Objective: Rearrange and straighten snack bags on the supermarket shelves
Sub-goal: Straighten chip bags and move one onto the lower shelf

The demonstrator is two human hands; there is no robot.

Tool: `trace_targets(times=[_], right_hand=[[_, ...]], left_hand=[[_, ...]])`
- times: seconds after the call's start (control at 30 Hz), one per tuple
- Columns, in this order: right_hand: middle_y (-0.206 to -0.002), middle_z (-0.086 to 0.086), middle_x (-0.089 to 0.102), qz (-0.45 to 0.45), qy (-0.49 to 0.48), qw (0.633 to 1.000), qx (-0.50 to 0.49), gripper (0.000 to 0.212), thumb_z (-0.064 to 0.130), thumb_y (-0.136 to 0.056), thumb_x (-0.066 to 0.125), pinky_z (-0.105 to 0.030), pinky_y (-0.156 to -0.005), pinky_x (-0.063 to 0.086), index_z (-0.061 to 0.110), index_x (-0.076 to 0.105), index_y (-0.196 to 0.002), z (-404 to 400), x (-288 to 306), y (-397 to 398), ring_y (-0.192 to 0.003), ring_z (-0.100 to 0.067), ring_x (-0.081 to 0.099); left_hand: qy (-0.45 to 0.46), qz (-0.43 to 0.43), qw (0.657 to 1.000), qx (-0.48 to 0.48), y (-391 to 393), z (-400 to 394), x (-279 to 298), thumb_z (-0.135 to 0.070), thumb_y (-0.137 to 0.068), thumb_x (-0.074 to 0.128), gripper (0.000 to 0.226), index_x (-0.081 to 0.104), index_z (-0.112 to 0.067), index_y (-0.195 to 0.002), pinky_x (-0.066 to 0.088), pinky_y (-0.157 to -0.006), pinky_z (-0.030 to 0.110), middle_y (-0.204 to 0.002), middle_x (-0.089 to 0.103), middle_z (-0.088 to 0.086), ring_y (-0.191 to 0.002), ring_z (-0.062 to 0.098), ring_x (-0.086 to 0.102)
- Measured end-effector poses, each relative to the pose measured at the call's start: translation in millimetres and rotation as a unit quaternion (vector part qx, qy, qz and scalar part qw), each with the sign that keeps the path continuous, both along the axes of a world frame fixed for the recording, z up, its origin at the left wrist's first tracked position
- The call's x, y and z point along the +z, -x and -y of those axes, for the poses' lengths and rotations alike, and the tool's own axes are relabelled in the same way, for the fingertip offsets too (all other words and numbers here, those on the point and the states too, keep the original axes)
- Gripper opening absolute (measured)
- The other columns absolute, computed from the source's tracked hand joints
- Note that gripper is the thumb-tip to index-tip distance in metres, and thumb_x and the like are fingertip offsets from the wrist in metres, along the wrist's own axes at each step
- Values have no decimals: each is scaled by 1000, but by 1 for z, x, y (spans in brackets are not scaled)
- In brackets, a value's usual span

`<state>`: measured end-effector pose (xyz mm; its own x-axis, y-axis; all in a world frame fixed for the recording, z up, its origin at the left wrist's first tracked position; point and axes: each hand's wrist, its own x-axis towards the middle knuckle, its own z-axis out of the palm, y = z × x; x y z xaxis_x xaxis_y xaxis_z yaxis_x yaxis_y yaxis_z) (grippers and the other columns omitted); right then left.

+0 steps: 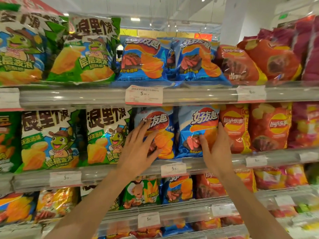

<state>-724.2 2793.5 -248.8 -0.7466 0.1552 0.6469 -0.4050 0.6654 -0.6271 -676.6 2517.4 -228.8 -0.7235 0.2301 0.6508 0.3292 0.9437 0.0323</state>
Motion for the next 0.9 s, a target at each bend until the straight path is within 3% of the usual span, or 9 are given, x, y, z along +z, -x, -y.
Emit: trace_targets(times=[0.07, 0.17, 0.33, 0.47, 0.7, 0.8, 0.9], right_hand=[[-165, -15, 24, -54, -65, 995, -58, 77, 54, -101, 52, -47, -121, 23, 13, 21, -159, 9, -1, -8, -150, -32, 26], [-171, -13, 9, -57, -153, 985, -51, 83, 60, -99, 43, -38, -127, 5, 12, 19, -162, 27, -5, -17, -158, -28, 7], [-172, -9, 1, -20, -216, 976, -13, 85, 67, -97, 33, -52, -127, 11, 18, 11, -164, 22, -2, -5, -158, -27, -4], [-172, -9, -1, -9, -226, 974, 3, 87, 68, -96, 33, -54, -126, 15, 20, 7, -164, 12, 1, 3, -158, -26, -4], [-171, -12, -6, -6, -259, 965, -30, 83, 66, -101, 31, -51, -128, 6, 20, 5, -164, 21, -9, -12, -158, -29, -9], [-171, -11, -1, 15, -221, 975, 5, 85, 65, -96, 41, -52, -127, 9, 19, 16, -163, 19, 3, -14, -158, -28, -5], [-169, -13, 19, 7, -128, 991, 34, 78, 59, -93, 54, -54, -123, 23, 15, 40, -155, 18, 11, -22, -157, -30, 13]], left_hand=[[-4, -2, 1000, 0, 0, -1, 0, -52, -94, 65, 67, 51, -18, -149, 30, -120, 54, -165, 31, 12, -154, 32, 24], [-5, -8, 1000, 0, 0, -3, 0, -49, -92, 69, 67, 53, -16, -148, 32, -117, 55, -163, 34, 13, -152, 34, 28], [-4, -2, 1000, -2, -1, -3, 1, -50, -92, 68, 67, 52, -16, -149, 31, -119, 55, -164, 32, 13, -153, 33, 26], [-14, 5, 1000, -1, 1, -3, 1, -49, -92, 69, 68, 51, -18, -149, 30, -119, 54, -165, 31, 11, -154, 32, 25], [-48, -2, 999, -20, -1, -10, -2, -37, -90, 76, 65, 55, -9, -145, 35, -117, 59, -163, 32, 16, -153, 36, 27], [-62, -11, 998, -32, -3, -9, -1, -35, -88, 79, 63, 58, -8, -141, 34, -118, 57, -162, 34, 16, -152, 36, 28], [-93, -4, 995, -38, -8, -6, 1, -36, -89, 76, 61, 57, -13, -142, 27, -123, 48, -162, 34, 11, -153, 32, 26]])
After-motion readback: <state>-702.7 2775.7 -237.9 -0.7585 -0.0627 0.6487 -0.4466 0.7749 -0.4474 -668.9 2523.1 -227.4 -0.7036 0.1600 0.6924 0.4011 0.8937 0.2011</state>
